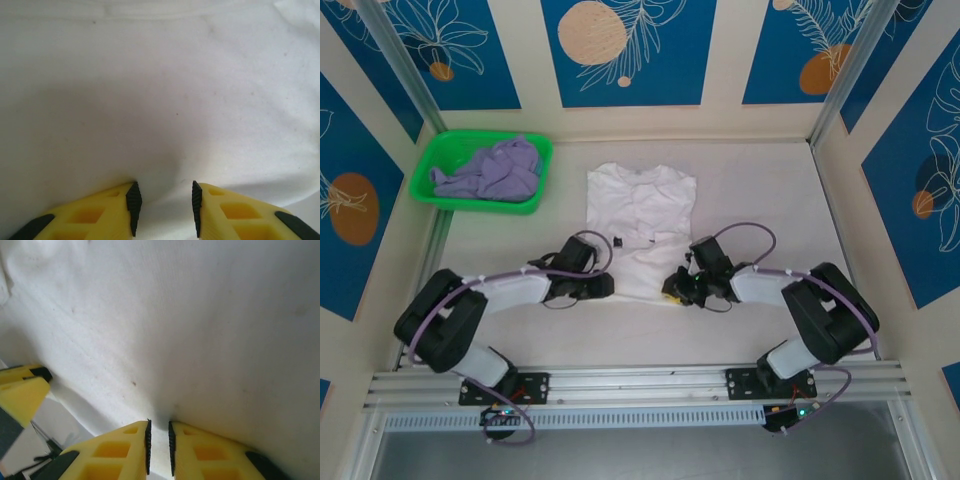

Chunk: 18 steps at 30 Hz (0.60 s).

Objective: Fold and stack the t-shirts

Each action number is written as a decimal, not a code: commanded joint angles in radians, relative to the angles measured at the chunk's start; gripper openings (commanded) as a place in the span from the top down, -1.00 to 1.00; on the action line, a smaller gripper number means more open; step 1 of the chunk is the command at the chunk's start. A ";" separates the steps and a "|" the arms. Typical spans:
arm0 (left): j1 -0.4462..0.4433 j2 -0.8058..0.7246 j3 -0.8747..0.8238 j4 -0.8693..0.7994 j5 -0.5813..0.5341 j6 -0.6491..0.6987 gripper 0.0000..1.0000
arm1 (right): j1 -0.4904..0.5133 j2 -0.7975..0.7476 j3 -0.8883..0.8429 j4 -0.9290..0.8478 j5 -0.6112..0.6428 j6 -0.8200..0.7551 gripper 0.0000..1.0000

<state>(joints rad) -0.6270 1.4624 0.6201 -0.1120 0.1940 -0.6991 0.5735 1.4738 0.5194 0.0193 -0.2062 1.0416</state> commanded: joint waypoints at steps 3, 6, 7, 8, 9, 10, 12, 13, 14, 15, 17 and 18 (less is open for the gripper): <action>-0.004 -0.173 -0.120 -0.174 -0.025 -0.077 0.21 | 0.098 -0.090 -0.086 -0.236 0.176 0.107 0.53; -0.002 -0.287 -0.095 -0.241 -0.071 -0.081 0.12 | 0.111 -0.167 -0.048 -0.300 0.217 0.100 0.46; -0.001 -0.311 -0.076 -0.261 -0.081 -0.076 0.10 | 0.114 -0.194 -0.034 -0.316 0.227 0.093 0.45; -0.001 -0.324 -0.055 -0.277 -0.086 -0.070 0.08 | 0.114 -0.215 -0.015 -0.334 0.237 0.086 0.44; 0.000 -0.326 -0.037 -0.284 -0.089 -0.064 0.06 | 0.113 -0.229 0.001 -0.346 0.247 0.078 0.43; 0.001 -0.321 -0.017 -0.290 -0.092 -0.059 0.01 | 0.113 -0.242 0.022 -0.356 0.261 0.065 0.40; 0.006 -0.289 0.016 -0.285 -0.083 -0.053 -0.06 | 0.103 -0.247 0.063 -0.379 0.275 0.036 0.39; 0.009 -0.266 0.033 -0.275 -0.069 -0.050 -0.10 | 0.096 -0.239 0.089 -0.392 0.286 0.019 0.40; 0.014 -0.241 0.050 -0.265 -0.057 -0.048 -0.14 | 0.087 -0.226 0.110 -0.397 0.293 -0.002 0.42; 0.019 -0.218 0.063 -0.257 -0.048 -0.048 -0.16 | 0.077 -0.212 0.129 -0.399 0.295 -0.018 0.45; 0.034 -0.173 0.090 -0.232 -0.022 -0.045 -0.18 | 0.047 -0.162 0.165 -0.387 0.272 -0.042 0.54; 0.042 -0.155 0.103 -0.223 -0.013 -0.043 -0.18 | 0.034 -0.141 0.178 -0.378 0.255 -0.054 0.59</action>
<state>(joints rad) -0.6083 1.2678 0.6838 -0.3443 0.1482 -0.7525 0.6346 1.2877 0.6621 -0.3267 0.0422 1.0435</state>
